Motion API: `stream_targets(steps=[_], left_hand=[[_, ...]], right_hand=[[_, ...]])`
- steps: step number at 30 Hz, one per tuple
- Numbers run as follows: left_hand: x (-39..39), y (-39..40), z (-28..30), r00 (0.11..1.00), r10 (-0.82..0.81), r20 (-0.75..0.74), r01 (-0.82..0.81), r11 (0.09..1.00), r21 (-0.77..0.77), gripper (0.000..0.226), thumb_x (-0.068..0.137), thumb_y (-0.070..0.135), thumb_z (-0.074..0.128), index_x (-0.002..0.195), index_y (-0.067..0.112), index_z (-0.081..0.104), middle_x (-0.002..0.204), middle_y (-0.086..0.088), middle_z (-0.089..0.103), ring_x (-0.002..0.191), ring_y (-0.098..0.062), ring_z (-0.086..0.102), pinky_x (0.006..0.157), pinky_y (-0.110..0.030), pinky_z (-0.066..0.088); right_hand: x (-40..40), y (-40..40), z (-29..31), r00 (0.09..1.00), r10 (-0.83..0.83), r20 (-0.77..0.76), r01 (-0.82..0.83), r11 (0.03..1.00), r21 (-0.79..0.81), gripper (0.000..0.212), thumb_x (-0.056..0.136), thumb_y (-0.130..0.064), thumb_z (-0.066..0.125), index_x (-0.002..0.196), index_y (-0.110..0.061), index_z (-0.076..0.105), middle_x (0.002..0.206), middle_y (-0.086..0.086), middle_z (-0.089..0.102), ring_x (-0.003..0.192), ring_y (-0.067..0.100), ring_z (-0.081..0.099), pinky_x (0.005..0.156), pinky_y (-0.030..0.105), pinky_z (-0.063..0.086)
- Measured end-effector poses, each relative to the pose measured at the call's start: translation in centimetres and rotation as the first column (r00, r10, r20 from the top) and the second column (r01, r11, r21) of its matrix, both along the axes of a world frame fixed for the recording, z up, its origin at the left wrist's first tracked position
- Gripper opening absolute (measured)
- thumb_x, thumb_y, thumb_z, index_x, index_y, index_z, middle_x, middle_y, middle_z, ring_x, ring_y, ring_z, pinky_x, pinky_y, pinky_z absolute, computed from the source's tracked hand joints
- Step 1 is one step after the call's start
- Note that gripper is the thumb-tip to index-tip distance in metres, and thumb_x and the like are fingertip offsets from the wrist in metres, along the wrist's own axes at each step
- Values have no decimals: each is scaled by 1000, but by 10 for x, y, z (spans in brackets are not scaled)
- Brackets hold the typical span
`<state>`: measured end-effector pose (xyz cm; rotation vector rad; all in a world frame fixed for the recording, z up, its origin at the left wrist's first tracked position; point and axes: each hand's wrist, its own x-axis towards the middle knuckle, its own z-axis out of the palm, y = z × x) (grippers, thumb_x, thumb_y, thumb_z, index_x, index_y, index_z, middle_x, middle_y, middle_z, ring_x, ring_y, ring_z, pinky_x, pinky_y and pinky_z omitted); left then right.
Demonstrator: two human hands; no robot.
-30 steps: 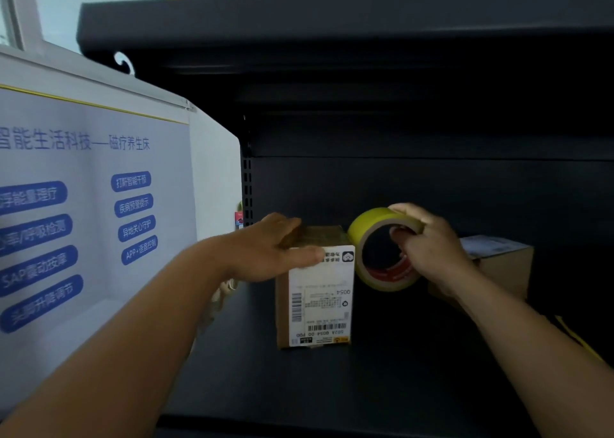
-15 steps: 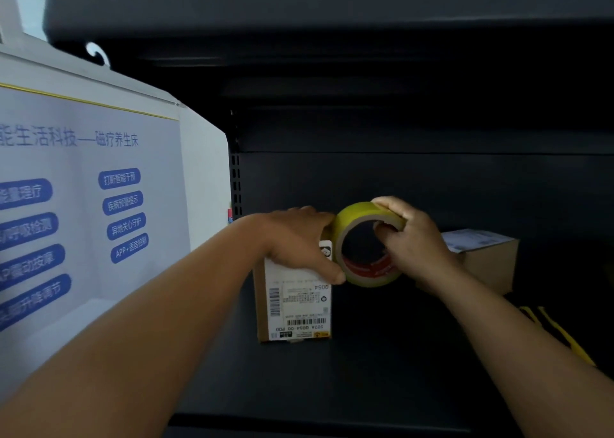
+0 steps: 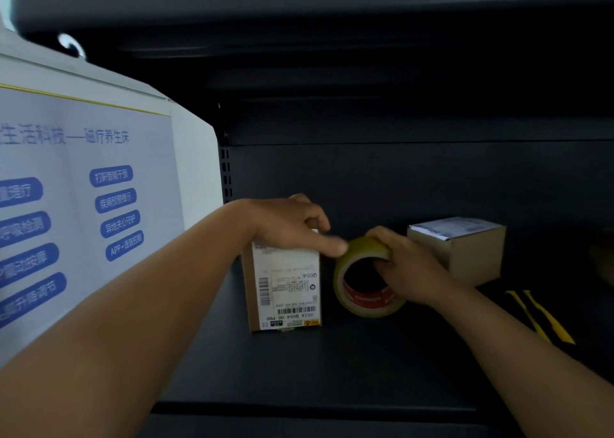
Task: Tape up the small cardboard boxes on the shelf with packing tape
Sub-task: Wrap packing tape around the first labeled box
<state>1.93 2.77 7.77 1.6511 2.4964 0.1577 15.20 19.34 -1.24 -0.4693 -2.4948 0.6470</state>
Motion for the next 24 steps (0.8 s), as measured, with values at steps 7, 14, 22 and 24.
stream_targets(steps=[7, 14, 22, 24], left_hand=[[7, 29, 16, 993, 108, -43, -112, 986, -122, 40, 98, 32, 39, 126, 9, 57, 127, -14, 60, 96, -20, 58, 77, -31, 45], [12, 45, 17, 982, 64, 180, -47, 994, -96, 42, 87, 15, 65, 126, 27, 57, 117, 3, 60, 103, -16, 61, 84, -30, 52], [-4, 33, 8, 878, 19, 479, -78, 992, 104, 32, 90, 9, 60, 119, 23, 61, 99, 1, 75, 86, -4, 70, 70, -20, 53], [-6, 32, 7, 860, 11, 510, -92, 987, 133, 31, 91, 9, 57, 118, 23, 62, 97, 1, 75, 84, -3, 70, 64, -17, 52]], right_hand=[[-2, 5, -4, 999, -42, 32, 43, 998, -54, 42, 92, -11, 52, 129, -32, 45, 104, -2, 59, 84, 11, 57, 59, 9, 39], [3, 11, -4, 999, -34, -4, 33, 996, -77, 35, 92, -11, 53, 121, -31, 48, 98, -2, 61, 80, 7, 59, 59, 11, 42], [3, 8, 0, 999, 35, 39, -27, 980, -196, 34, 87, -25, 65, 113, -38, 47, 95, -9, 64, 85, 3, 62, 70, 19, 50], [5, 5, 4, 995, 38, 89, -19, 979, -205, 42, 82, -32, 71, 114, -39, 45, 93, -14, 62, 85, -1, 60, 71, 16, 49]])
